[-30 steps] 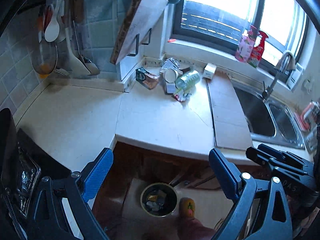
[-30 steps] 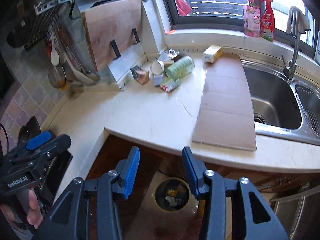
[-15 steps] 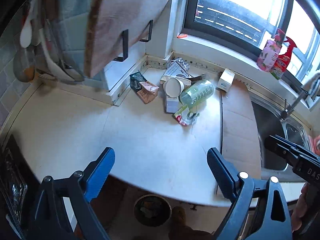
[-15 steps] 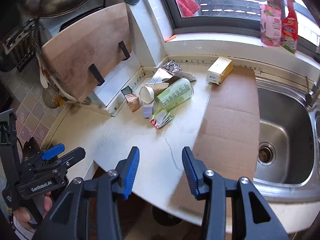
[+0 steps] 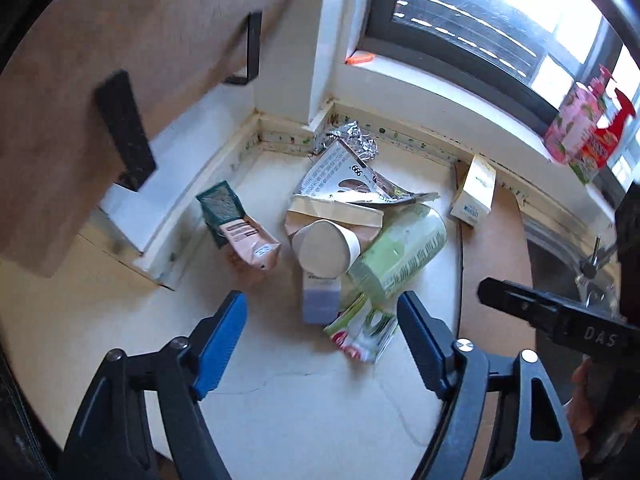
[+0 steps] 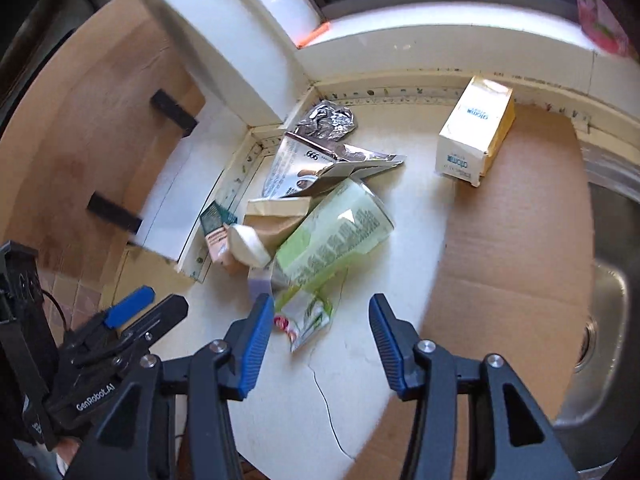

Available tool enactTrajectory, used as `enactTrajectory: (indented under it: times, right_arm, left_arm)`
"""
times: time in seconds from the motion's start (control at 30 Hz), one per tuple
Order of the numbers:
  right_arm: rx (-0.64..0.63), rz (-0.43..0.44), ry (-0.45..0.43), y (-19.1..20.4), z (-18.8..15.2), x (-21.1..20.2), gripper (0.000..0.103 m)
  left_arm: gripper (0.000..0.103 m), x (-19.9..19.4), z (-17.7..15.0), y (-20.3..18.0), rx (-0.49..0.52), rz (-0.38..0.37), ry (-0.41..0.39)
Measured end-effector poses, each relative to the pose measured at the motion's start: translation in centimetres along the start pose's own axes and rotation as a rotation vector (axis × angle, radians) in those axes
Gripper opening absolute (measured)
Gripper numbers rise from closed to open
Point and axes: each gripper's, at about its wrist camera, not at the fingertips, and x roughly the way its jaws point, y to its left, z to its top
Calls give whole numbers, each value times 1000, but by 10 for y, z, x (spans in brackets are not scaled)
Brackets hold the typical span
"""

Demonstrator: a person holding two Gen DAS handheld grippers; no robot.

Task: Collect trash
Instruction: 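Grasp the brown paper bag with the left tool while the right tool grasps the green cup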

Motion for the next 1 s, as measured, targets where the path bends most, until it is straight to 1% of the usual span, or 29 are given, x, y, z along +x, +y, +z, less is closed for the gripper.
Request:
enactTrajectory:
  times: [0.03, 0.13, 0.23, 0.47, 0.5, 0.53, 0.63, 0.73, 1.0]
  right_arm:
    - [21, 4, 11, -3, 5, 7, 52]
    - [92, 16, 44, -12, 20, 32, 52]
    - [126, 0, 56, -15, 30, 48, 52]
    - [197, -3, 89, -23, 43, 69, 52]
    - [205, -8, 94, -24, 44, 72, 52]
    - [211, -14, 98, -25, 44, 74, 53]
    - [222, -17, 115, -28, 45, 81, 53]
    - [229, -6, 118, -29, 46, 86, 58]
    - [260, 10, 128, -28, 48, 92, 59]
  left_arm:
    - [71, 9, 7, 4, -31, -16, 18]
    - [71, 29, 25, 12, -111, -42, 51]
    - [71, 44, 38, 18, -180, -65, 83]
    - [71, 76, 53, 28, -334, -89, 154]
    - [71, 81, 53, 30, -350, -86, 147]
    - [70, 86, 53, 32, -370, -89, 156]
    - [69, 97, 52, 34, -399, -95, 174]
    - [69, 106, 51, 34, -416, -94, 190]
    - [69, 113, 57, 32, -411, -107, 175]
